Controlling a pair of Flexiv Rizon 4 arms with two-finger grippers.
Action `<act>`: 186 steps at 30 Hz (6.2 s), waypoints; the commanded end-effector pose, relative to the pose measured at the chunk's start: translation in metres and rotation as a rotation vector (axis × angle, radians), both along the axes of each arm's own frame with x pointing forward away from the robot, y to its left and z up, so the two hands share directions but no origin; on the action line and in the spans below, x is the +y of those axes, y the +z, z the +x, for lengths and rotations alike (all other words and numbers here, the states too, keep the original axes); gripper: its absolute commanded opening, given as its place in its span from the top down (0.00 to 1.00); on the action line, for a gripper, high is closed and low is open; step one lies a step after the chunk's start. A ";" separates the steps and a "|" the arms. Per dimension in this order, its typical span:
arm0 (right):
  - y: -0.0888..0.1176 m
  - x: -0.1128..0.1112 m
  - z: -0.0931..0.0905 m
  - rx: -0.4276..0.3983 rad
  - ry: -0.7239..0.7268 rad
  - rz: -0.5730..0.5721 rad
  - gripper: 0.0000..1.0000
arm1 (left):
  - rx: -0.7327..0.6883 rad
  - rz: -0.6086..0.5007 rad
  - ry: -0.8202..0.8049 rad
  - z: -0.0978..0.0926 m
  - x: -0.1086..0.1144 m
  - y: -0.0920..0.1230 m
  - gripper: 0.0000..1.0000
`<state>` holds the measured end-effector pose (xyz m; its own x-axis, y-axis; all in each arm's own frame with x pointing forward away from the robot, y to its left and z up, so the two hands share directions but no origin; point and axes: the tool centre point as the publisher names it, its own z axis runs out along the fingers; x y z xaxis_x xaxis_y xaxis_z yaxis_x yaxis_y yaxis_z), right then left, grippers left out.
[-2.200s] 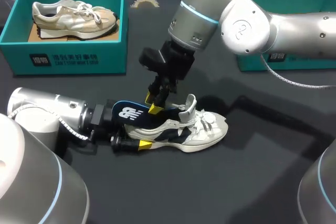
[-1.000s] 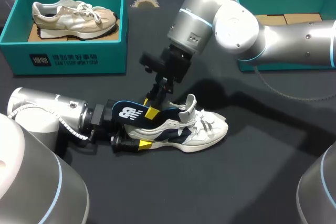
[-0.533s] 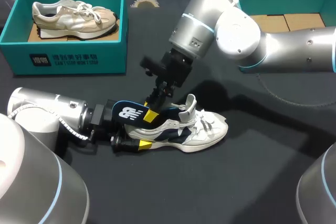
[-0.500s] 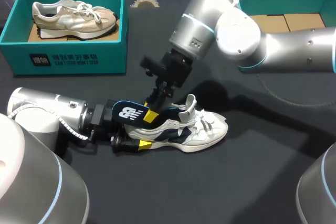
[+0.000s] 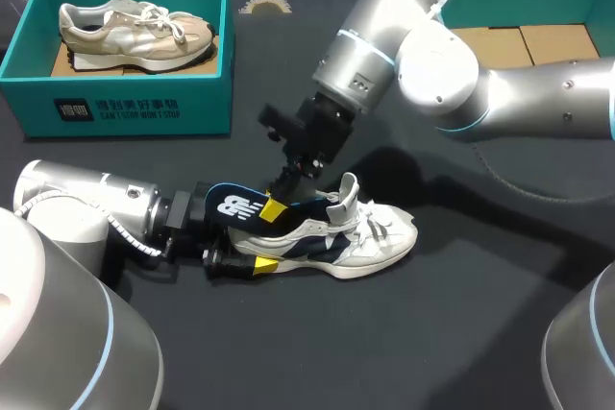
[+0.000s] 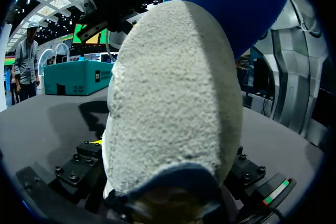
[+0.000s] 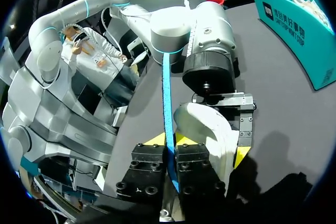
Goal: Take the shoe out of the shoebox, open the shoe tongue, remove and reinsert the insole, then place the shoe into the shoebox
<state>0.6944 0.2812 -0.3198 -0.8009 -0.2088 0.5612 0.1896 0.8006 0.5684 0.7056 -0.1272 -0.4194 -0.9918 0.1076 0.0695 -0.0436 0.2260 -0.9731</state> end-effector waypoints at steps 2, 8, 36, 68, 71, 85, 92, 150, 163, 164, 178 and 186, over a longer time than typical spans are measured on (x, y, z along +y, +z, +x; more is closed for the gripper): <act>0.006 0.001 -0.003 -0.025 -0.007 0.016 1.00 | 0.001 0.001 -0.001 0.001 0.000 -0.002 1.00; 0.025 0.003 -0.002 -0.180 -0.035 0.036 1.00 | 0.001 0.001 -0.001 0.001 0.000 -0.002 1.00; 0.141 0.010 -0.005 -0.399 0.038 0.513 1.00 | 0.001 0.001 -0.001 0.001 0.000 -0.002 1.00; 0.205 -0.044 -0.011 -0.334 0.045 0.725 1.00 | 0.001 0.001 -0.001 0.001 0.000 -0.002 1.00; 0.205 -0.044 -0.011 -0.334 0.045 0.725 1.00 | 0.001 0.001 -0.001 0.001 0.000 -0.002 1.00; 0.222 -0.084 -0.038 -0.265 -0.168 0.744 1.00 | 0.001 0.001 -0.001 0.001 0.000 -0.002 1.00; 0.240 -0.097 -0.059 -0.250 -0.254 0.740 1.00 | 0.001 0.001 -0.001 0.001 0.000 -0.002 1.00; 0.239 -0.136 -0.138 -0.099 -0.614 0.700 1.00 | 0.001 0.001 -0.001 0.001 0.000 -0.002 1.00; 0.239 -0.136 -0.138 -0.099 -0.614 0.700 1.00 | -0.004 0.036 0.035 -0.004 0.013 0.003 0.00; 0.239 -0.136 -0.138 -0.099 -0.614 0.700 1.00 | -0.004 0.040 0.040 -0.004 0.015 0.003 0.00; 0.239 -0.136 -0.138 -0.099 -0.614 0.700 1.00 | -0.004 0.156 0.078 -0.006 0.046 0.008 0.00; 0.239 -0.136 -0.138 -0.099 -0.614 0.700 1.00 | 0.001 0.222 0.081 -0.005 0.048 0.008 0.00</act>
<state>0.5599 0.1449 -0.0816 -0.9210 -0.0055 0.3895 0.3889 0.0448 0.9202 0.7024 -0.0782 -0.4157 -0.9965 0.0128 0.0828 -0.0701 0.4133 -0.9079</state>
